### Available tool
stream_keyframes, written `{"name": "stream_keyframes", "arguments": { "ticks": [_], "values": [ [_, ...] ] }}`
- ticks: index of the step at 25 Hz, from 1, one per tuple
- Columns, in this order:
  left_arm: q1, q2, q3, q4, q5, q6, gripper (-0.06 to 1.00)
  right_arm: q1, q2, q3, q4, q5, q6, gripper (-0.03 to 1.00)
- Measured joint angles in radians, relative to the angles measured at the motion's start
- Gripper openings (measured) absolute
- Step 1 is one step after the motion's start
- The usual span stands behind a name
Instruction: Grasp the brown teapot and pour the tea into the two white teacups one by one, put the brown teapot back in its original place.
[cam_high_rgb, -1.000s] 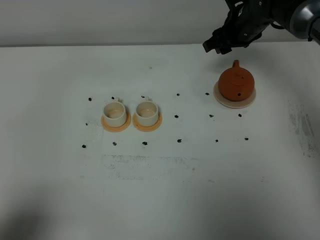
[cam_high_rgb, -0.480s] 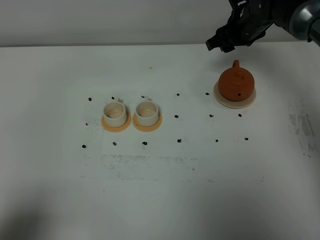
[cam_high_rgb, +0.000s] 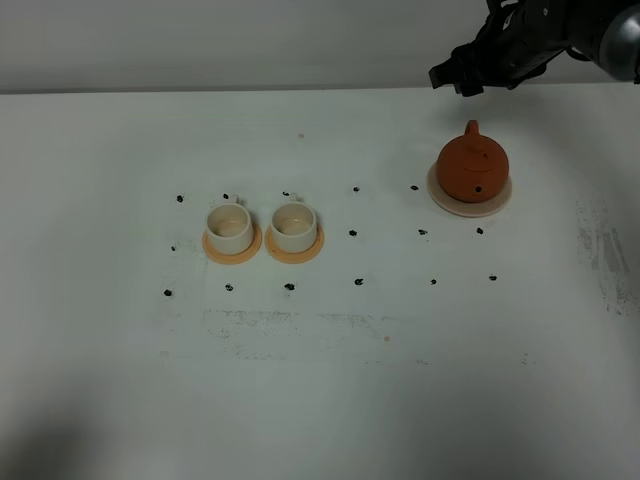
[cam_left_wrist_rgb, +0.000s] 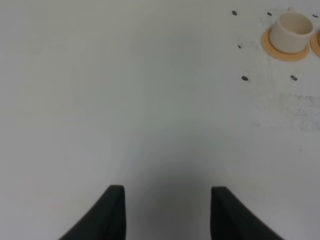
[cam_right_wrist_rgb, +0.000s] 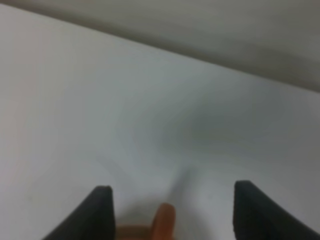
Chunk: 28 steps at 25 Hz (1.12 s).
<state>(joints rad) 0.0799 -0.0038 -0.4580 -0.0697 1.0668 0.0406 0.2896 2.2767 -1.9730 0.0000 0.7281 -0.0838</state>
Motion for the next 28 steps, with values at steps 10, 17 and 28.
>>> {"name": "stream_keyframes", "arguments": {
  "ticks": [10, 17, 28],
  "values": [
    [0.0, 0.0, 0.0, 0.0, 0.0, 0.0, 0.43, -0.008, 0.066, 0.0, 0.0, 0.0, 0.002, 0.53],
    [0.0, 0.0, 0.0, 0.0, 0.0, 0.001, 0.43, -0.008, 0.08, -0.001, -0.011, 0.001, 0.001, 0.53],
    [0.0, 0.0, 0.0, 0.0, 0.0, 0.001, 0.43, -0.008, 0.087, -0.001, -0.088, -0.015, 0.0, 0.53]
  ]
}}
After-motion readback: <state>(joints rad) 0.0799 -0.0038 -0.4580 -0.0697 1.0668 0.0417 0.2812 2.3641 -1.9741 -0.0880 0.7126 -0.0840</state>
